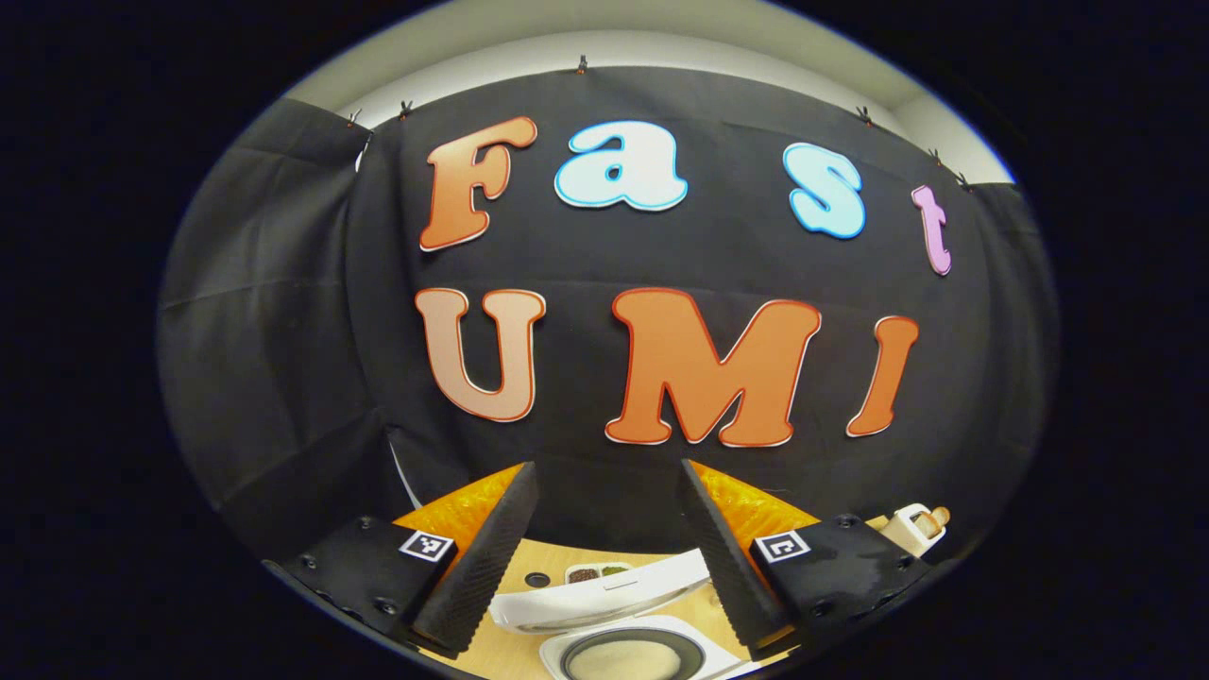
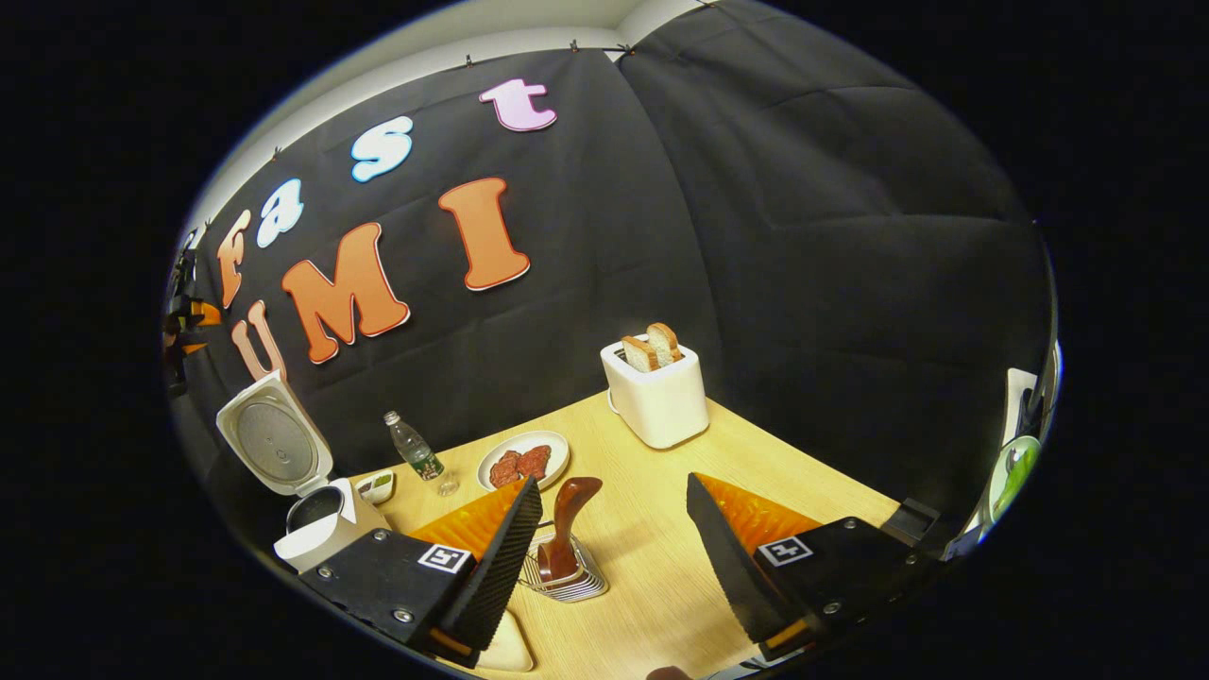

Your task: Close the left gripper, press the button to open the rice cooker; take a wooden spoon from the chopstick holder with the right hand, scoop a spoonful of rice and pour it into the rice cooker, then put the wooden spoon back into the chopstick holder.

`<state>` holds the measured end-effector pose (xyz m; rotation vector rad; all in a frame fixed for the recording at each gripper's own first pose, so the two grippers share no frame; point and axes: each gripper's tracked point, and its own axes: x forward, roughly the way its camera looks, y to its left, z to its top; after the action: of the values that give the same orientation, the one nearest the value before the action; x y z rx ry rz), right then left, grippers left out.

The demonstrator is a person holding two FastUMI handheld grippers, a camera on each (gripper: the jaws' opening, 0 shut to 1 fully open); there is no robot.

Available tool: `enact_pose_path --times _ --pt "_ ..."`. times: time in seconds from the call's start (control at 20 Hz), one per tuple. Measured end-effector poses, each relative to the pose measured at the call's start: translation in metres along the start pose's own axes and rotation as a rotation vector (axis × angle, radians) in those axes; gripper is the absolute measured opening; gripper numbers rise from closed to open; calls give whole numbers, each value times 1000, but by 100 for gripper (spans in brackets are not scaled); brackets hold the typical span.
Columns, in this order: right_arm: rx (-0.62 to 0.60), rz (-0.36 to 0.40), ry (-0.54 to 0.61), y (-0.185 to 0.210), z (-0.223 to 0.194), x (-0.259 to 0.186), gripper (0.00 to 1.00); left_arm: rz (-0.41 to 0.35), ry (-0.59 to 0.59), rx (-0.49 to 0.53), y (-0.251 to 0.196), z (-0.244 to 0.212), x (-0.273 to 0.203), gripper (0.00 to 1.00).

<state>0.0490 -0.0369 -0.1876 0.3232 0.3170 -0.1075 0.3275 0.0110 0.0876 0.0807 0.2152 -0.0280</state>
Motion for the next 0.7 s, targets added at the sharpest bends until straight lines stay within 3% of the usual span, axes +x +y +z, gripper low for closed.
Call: enact_pose_path --times 0.25,0.7 --pt "29 -8 12 5 -6 -8 95 -15 100 -76 -1 -46 37 100" --pt "14 -19 12 9 -12 -16 95 -11 214 -62 3 -106 51 100"
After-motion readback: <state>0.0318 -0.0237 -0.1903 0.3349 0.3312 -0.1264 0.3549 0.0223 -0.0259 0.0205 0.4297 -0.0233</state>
